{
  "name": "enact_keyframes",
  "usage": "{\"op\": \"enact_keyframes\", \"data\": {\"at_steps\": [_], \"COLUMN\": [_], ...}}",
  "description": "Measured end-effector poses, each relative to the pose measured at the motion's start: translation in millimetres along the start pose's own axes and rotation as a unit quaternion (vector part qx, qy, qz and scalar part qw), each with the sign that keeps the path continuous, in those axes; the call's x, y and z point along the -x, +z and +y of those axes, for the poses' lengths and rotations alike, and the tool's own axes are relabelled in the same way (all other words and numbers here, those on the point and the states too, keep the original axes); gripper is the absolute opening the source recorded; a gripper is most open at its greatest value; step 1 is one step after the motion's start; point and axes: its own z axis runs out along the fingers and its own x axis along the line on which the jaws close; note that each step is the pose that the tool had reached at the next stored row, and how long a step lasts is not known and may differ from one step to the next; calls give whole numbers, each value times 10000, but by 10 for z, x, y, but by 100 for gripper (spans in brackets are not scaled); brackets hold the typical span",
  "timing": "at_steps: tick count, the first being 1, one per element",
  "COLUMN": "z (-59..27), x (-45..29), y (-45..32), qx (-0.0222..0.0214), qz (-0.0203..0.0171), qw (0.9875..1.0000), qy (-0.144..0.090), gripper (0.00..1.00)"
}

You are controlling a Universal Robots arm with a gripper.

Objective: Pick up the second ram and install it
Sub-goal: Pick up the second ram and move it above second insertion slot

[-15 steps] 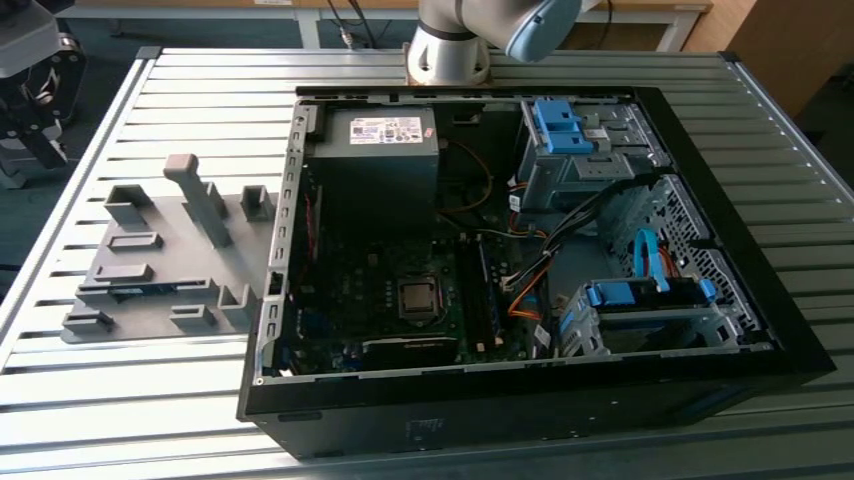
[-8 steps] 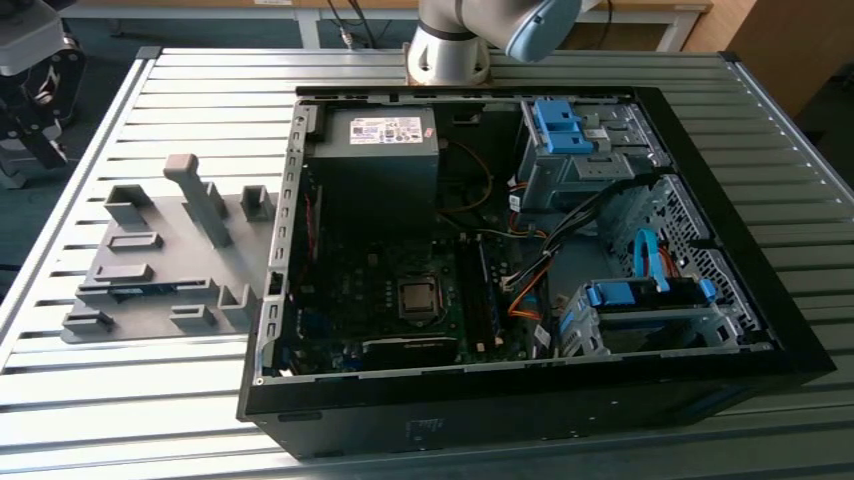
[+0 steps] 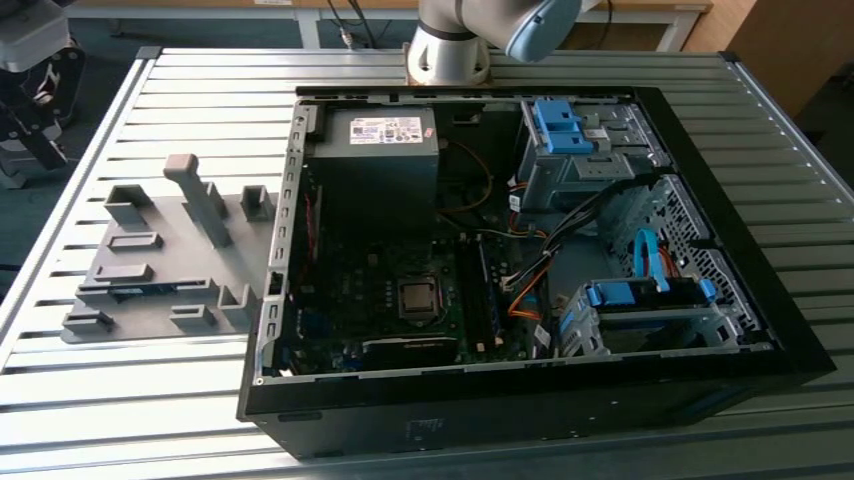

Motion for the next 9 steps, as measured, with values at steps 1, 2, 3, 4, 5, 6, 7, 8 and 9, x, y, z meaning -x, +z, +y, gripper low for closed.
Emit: {"op": "enact_keyframes", "data": {"at_steps": [1, 2, 3, 4, 5, 6, 7, 8, 9], "z": [0, 0, 0, 0, 0, 0, 0, 0, 0], "x": [0, 0, -1, -1, -1, -1, -1, -1, -1], "y": [0, 0, 0, 0, 0, 0, 0, 1, 1], "qx": [0, -1, -1, -1, -2, -2, -2, -3, -3], "qz": [1, 2, 2, 4, 4, 5, 5, 6, 6], "qw": [10000, 10000, 10000, 10000, 9999, 9999, 9999, 9999, 9998], "qy": [-21, -42, -63, -85, -105, -125, -145, -164, -182], "gripper": [11, 11, 11, 11, 11, 11, 11, 11, 11]}}
